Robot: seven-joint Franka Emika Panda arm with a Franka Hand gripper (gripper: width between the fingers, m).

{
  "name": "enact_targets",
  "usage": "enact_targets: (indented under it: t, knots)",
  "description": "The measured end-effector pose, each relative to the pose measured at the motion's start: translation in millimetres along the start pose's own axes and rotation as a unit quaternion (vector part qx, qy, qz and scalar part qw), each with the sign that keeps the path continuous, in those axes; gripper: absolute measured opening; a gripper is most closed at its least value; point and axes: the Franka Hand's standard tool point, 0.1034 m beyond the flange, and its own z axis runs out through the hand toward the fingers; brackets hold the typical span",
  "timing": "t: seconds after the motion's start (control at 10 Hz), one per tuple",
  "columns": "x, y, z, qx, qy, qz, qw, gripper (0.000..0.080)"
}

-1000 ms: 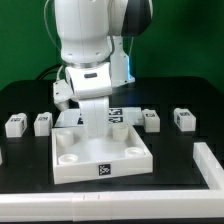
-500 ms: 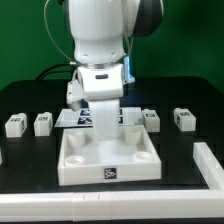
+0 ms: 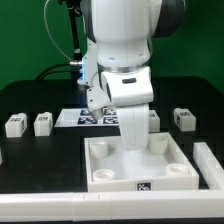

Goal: Assemble one leg

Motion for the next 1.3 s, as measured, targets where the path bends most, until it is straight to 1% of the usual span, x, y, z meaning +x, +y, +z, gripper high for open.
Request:
enact_targets:
  t: [0.2,0.5,0.6,0.7,0.8,0.9,1.0,1.1,1.2,1.3]
  knots:
    - [14.0,11.3,-0.8,-0.006,0.003,0.016,1.000,0.0071]
    - [22.6,17.7,-2.8,-0.011,0.003,0.036,0.999,0.0071]
    - [21.7,17.5,-2.7,-0.011,0.003,0.037,0.999,0.0070]
    - [20.8,17.4,-2.7,-0.011,0.003,0.037,0.999,0.0169]
    - [21.1,17.0,-2.4,-0.010,0.003,0.037,0.999,0.0306]
    - [21.3,16.9,-2.1,-0.011,0.003,0.037,0.999,0.0306]
    - [21.2,16.9,-2.1,-0.011,0.003,0.037,0.999,0.0488]
    - [21.2,16.8,-2.0,-0.010,0.003,0.037,0.999,0.0595]
    - [21.2,16.8,-2.0,-0.010,0.003,0.037,0.999,0.0595]
    - [21.0,16.7,-2.1,-0.010,0.003,0.038,0.999,0.0638]
